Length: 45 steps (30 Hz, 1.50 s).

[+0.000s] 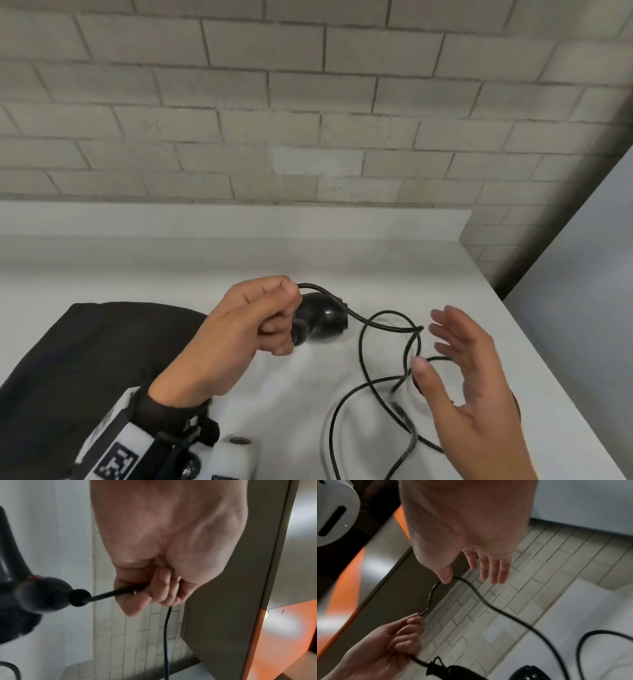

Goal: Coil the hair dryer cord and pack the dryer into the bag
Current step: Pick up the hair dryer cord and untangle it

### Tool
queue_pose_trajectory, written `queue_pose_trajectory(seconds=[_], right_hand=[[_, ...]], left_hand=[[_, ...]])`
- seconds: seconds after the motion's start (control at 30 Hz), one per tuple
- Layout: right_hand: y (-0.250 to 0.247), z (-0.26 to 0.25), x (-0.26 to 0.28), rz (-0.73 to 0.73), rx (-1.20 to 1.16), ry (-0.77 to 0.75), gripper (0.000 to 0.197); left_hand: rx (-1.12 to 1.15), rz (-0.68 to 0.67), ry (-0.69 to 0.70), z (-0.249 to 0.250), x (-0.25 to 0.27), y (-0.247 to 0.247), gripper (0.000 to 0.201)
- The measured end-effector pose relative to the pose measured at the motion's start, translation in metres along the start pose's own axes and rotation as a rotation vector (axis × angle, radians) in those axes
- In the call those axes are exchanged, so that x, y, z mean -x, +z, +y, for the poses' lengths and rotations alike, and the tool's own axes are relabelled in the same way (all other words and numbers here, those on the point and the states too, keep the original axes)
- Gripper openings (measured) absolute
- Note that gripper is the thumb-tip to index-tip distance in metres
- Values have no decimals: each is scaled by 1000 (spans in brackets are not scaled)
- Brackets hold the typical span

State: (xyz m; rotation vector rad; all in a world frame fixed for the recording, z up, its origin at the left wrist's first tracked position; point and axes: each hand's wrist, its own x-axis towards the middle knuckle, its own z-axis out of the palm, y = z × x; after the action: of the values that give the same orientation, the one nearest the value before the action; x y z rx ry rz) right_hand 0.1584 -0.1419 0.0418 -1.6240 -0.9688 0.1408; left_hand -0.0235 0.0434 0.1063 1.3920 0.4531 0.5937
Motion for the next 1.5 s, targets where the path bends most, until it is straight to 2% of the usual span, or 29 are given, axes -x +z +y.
queue_pose_trajectory(seconds=[0.07,0.2,0.33,0.4,0.57,0.67,0.77,0.83,0.93,1.0,1.03,1.07,1.17,1.33,1.5], right_hand=[[13,-6,-9,-72,-61,7,56],[29,-16,-31,-167,-168,16,24],[40,-17,-48,-208,-287,118,27],[43,-9,-53,-268,-220,171,24],[42,13,-40,-481,-55,196,20],[32,23,-27,-451,-38,203,9],[19,31,-18,-318,1,189,19],[9,27,-16,-253,28,164,23],[1,10,-16,-262,73,110,29],[-1,1,-16,-248,163,-4,28],[-2,-3,-15,-243,234,-84,22],[-3,-9,-15,-275,301,-135,12],[-8,-26,-11,-449,451,-244,22],[-17,-56,-13,-675,319,-404,18],[-19,-80,-23,-702,183,-472,16]], left_hand=[[61,11,0,6,-1,6,33],[284,56,-32,18,-1,15,30],[436,88,-33,25,2,16,26],[516,129,-22,25,2,15,25],[765,256,54,19,-6,2,24],[876,290,91,16,-8,-7,25],[921,300,124,15,-9,-7,27],[917,290,123,14,-10,-3,30],[842,268,120,12,-11,5,34],[747,256,129,10,-12,12,37],[698,254,140,9,-12,14,38],[653,256,155,9,-13,17,39],[568,264,188,8,-13,21,42],[497,254,189,7,-14,22,40],[366,195,169,2,-11,29,38]])
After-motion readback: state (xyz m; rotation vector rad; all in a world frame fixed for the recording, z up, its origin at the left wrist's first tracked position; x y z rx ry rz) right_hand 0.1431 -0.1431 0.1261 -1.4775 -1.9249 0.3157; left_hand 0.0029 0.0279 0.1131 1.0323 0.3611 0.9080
